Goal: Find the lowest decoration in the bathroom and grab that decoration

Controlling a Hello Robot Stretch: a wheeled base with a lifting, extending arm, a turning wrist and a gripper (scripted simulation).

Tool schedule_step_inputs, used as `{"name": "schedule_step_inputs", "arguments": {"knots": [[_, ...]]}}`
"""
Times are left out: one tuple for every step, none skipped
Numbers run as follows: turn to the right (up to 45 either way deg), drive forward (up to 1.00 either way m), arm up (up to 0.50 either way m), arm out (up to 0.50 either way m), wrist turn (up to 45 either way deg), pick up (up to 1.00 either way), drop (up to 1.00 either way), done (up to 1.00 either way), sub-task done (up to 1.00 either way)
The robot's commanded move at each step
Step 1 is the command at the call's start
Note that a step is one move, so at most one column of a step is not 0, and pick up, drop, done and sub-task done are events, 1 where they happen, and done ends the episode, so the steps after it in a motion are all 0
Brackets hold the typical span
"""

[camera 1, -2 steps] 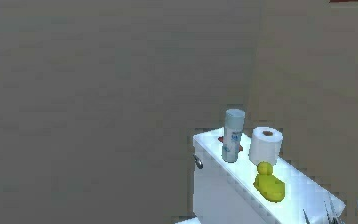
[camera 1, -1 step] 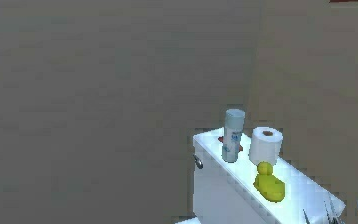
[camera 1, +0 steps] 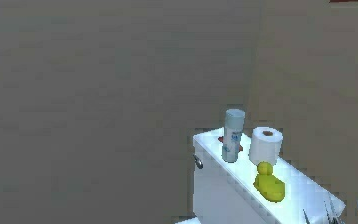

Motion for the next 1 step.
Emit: {"name": "schedule_step_inputs", "arguments": {"knots": [[0.0,0.0,0.0,0.0,0.0,1.0,0.0,0.0,0.0]]}}
